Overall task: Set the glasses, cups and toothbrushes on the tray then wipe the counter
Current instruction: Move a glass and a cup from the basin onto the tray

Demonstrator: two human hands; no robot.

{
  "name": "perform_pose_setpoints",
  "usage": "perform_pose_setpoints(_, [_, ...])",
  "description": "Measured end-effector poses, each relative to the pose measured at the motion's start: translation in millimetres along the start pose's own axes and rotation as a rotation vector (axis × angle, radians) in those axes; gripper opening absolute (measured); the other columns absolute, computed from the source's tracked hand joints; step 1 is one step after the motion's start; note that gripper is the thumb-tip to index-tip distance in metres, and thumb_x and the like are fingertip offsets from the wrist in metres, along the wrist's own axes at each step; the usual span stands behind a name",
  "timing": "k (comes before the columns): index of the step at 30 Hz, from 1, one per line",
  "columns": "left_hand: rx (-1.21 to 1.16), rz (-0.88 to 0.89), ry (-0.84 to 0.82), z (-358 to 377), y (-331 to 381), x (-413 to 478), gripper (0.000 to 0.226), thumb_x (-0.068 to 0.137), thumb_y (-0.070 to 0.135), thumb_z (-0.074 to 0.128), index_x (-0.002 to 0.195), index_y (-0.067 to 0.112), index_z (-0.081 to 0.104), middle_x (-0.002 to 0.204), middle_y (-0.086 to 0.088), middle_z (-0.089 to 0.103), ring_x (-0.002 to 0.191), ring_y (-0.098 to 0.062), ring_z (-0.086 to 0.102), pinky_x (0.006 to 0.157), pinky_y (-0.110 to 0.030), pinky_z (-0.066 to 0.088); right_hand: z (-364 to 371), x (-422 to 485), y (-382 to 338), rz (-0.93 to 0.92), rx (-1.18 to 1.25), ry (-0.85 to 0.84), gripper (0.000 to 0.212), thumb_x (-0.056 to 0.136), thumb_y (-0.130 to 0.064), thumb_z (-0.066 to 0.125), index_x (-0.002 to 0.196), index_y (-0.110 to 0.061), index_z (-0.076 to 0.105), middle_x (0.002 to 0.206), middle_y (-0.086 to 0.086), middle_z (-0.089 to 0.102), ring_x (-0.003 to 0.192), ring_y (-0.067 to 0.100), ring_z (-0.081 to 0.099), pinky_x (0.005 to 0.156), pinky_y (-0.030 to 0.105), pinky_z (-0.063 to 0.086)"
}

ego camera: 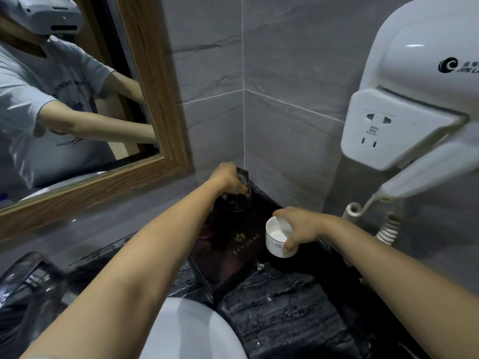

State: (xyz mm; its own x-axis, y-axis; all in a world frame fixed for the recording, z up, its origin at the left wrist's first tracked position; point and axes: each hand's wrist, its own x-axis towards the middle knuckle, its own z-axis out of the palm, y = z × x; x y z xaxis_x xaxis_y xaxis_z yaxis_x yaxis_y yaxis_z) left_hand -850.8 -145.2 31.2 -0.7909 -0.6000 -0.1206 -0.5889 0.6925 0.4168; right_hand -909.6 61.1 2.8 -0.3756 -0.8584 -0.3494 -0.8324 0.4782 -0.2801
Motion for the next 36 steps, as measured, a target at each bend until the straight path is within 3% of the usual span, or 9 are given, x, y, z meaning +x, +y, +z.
perform_pose_setpoints(7, [0.022, -0.005, -0.043, 11, -3, 9, 0.034, 0.06, 0.027, 0.082, 0.055, 0.019, 0.049, 0.075, -0.002, 0.059, 0.065, -0.018, 0.055, 0.06, -0.028, 0.043, 5, 4, 6, 0.009, 0.014, 0.013, 0.075, 0.064, -0.031, 0.081, 0.126, -0.011, 0.045, 0.123, 0.008, 0.05, 0.111, 0.027, 0.051, 0.095, 0.042, 0.047])
perform_pose_setpoints(11, [0.005, -0.014, -0.042, 18, -7, 7, 0.028, 0.063, 0.028, 0.08, 0.074, 0.011, 0.061, 0.084, -0.006, 0.062, 0.076, -0.021, 0.06, 0.063, -0.028, 0.044, 6, 3, 7, 0.013, 0.026, 0.009, 0.074, 0.064, -0.03, 0.081, 0.126, -0.011, 0.045, 0.124, 0.008, 0.049, 0.111, 0.026, 0.051, 0.095, 0.04, 0.047])
perform_pose_setpoints(16, [0.034, -0.021, -0.048, 18, -7, 6, 0.036, 0.066, 0.03, 0.078, 0.088, 0.004, 0.065, 0.098, -0.012, 0.066, 0.084, -0.025, 0.061, 0.066, -0.03, 0.046, 7, 1, 6, 0.011, 0.048, 0.006, 0.074, 0.064, -0.028, 0.081, 0.126, -0.011, 0.045, 0.125, 0.008, 0.049, 0.111, 0.025, 0.05, 0.096, 0.04, 0.046])
perform_pose_setpoints(20, [0.104, -0.006, -0.027, 20, -6, 7, 0.048, 0.068, 0.032, 0.077, 0.101, -0.001, 0.064, 0.11, -0.017, 0.065, 0.1, -0.03, 0.061, 0.076, -0.035, 0.049, 9, 0, 4, 0.006, 0.052, 0.001, 0.074, 0.065, -0.029, 0.081, 0.127, -0.011, 0.044, 0.126, 0.008, 0.049, 0.111, 0.025, 0.05, 0.095, 0.038, 0.046])
perform_pose_setpoints(28, [0.11, -0.012, -0.052, 20, -7, 10, 0.045, 0.069, 0.031, 0.078, 0.095, 0.0, 0.059, 0.109, -0.017, 0.064, 0.095, -0.031, 0.061, 0.067, -0.033, 0.045, 10, -3, 4, 0.018, 0.087, 0.0, 0.076, 0.065, -0.029, 0.081, 0.129, -0.012, 0.043, 0.128, 0.007, 0.047, 0.113, 0.025, 0.05, 0.097, 0.04, 0.046])
perform_pose_setpoints(36, [0.08, -0.015, -0.056, 20, -12, 17, 0.057, 0.071, 0.034, 0.075, 0.111, -0.001, 0.055, 0.118, -0.018, 0.06, 0.104, -0.032, 0.058, 0.081, -0.037, 0.048, 13, -4, 7, 0.032, 0.097, 0.007, 0.077, 0.065, -0.029, 0.081, 0.13, -0.012, 0.043, 0.129, 0.007, 0.047, 0.114, 0.025, 0.049, 0.098, 0.04, 0.046])
